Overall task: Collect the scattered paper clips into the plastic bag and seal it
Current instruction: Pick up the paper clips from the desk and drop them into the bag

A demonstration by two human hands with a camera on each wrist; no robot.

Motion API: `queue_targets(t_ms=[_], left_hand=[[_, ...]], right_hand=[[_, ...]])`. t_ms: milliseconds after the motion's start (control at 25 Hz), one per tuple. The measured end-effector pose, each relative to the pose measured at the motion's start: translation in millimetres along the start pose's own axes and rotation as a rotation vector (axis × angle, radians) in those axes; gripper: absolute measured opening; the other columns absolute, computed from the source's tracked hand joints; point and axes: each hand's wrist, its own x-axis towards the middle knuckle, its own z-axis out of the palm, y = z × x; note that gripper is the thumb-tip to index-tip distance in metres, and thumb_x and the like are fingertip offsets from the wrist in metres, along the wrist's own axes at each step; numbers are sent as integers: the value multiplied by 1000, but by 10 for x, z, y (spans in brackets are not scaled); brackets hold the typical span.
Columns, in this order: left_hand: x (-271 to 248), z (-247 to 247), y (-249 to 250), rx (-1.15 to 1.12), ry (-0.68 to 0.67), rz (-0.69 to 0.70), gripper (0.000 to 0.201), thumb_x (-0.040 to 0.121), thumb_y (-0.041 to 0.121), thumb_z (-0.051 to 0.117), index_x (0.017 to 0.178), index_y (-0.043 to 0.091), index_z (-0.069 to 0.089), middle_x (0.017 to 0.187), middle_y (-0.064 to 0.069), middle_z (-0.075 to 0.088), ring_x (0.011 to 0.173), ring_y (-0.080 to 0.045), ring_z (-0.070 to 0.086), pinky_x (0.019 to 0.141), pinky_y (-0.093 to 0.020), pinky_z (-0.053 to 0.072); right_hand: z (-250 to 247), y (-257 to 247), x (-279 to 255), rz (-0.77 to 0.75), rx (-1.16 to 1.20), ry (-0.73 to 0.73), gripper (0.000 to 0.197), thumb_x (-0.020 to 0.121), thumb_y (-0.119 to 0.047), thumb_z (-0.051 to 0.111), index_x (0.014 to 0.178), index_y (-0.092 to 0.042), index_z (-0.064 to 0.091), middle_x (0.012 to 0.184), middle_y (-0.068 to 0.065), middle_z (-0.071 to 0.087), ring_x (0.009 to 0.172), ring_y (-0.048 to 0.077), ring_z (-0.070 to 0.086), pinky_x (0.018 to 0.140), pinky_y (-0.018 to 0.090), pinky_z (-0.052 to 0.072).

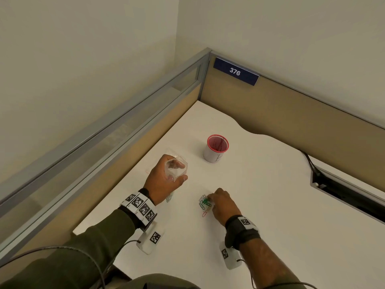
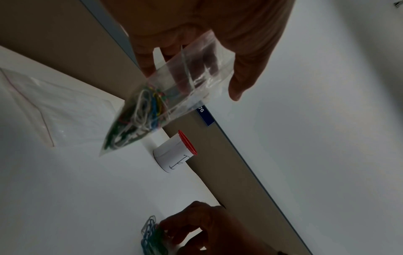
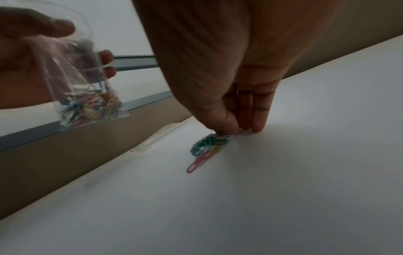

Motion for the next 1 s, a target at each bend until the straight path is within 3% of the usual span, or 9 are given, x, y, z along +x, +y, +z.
queue_targets(t_ms=[160,320,400,560,760,880,1000], left_hand=[[1,-34,0,6,6,0,50,68,42,77,108,26,53,114,5,68,117,-16,61,98,-46,54],[0,-57,-29,8,15,1,53,67,44,77,109,23,53,114,5,68,117,-16,62,100,-49,53],[-2,-69,-26,4,24,7,52,67,43,77,109,23,53,113,5,69,116,-16,62,99,-49,53],[8,-86,-32,-3,28,2,54,67,44,77,110,22,53,114,4,68,117,-17,62,99,-50,53],[5,-77,-57,5,29,-7,54,66,45,76,110,23,53,114,6,68,117,-14,62,100,-47,53],[-12,-44,-67,-18,19,-1,55,67,44,77,111,22,53,114,5,68,117,-16,62,100,-47,53],[-14,-31,-84,-18,13,2,55,68,43,77,111,21,53,114,4,67,117,-17,62,100,-45,53]], right_hand=[[10,-68,-22,-18,67,45,36,90,-7,49,123,-16,60,118,5,55,112,26,54,95,31,46],[15,-160,25,-131,72,1,46,92,-17,52,136,-27,48,145,-3,41,135,19,37,109,33,38],[57,-219,44,-215,-25,-35,42,93,-20,52,135,-27,50,147,-2,40,137,20,34,110,34,38],[63,-158,-44,-236,-92,-40,39,90,-12,52,127,-21,56,134,0,47,126,23,42,99,34,45],[75,-56,-195,-260,-125,-62,41,91,-19,56,131,-22,52,136,-1,47,126,21,40,98,36,46],[125,-102,-157,-249,-183,-11,29,92,-17,54,120,-21,58,120,0,53,112,23,48,83,37,53],[135,-150,-79,-225,-242,22,19,90,-9,49,103,-20,58,104,1,53,99,25,51,67,33,48]])
